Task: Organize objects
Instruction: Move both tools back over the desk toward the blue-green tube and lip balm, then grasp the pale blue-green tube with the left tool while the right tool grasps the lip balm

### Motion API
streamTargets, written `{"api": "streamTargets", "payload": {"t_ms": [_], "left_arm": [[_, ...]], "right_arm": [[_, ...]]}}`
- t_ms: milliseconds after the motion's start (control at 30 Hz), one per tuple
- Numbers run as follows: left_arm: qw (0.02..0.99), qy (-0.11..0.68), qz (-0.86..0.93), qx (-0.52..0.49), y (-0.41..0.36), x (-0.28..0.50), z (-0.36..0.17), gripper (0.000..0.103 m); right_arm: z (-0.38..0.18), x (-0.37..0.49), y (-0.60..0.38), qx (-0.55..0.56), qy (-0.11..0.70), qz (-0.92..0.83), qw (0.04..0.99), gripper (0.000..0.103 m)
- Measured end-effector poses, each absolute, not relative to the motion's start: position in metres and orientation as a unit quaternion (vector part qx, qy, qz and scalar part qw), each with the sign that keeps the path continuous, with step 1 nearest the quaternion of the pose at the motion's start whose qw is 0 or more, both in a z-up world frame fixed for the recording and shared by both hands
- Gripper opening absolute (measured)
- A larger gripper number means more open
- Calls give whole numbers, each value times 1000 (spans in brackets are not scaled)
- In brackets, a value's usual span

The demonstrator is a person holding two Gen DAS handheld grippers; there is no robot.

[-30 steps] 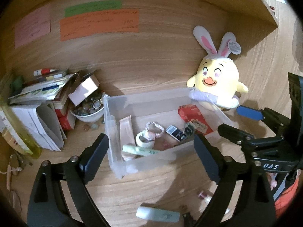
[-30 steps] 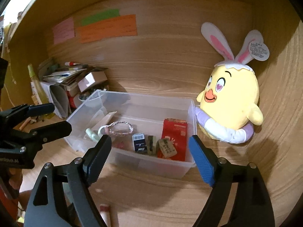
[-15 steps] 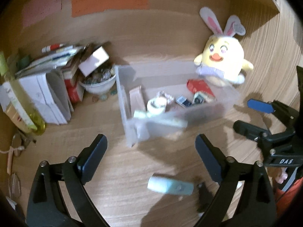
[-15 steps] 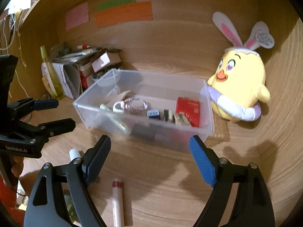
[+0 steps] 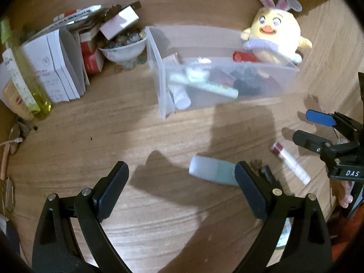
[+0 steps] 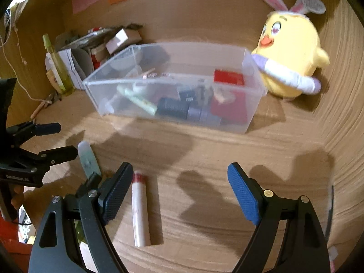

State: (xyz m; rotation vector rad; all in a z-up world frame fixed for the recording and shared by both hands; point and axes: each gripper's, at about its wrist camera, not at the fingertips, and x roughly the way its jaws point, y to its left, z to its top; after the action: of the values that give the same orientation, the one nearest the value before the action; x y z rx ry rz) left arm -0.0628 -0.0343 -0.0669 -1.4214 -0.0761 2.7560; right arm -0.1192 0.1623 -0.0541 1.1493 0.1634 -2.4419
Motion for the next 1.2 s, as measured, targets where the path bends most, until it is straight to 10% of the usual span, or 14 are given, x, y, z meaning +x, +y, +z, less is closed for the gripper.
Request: {"api": "streamTargets", "payload": {"t_ms": [600, 1200], "left_arm": [[58, 8, 866, -497, -16, -62, -88, 95], [74, 12, 872, -485, -4, -72, -88, 94]], "right_arm": [[-70, -99, 145, 431, 89, -863, 247, 80], [-75, -92, 137, 430, 116, -859, 254, 19]]}}
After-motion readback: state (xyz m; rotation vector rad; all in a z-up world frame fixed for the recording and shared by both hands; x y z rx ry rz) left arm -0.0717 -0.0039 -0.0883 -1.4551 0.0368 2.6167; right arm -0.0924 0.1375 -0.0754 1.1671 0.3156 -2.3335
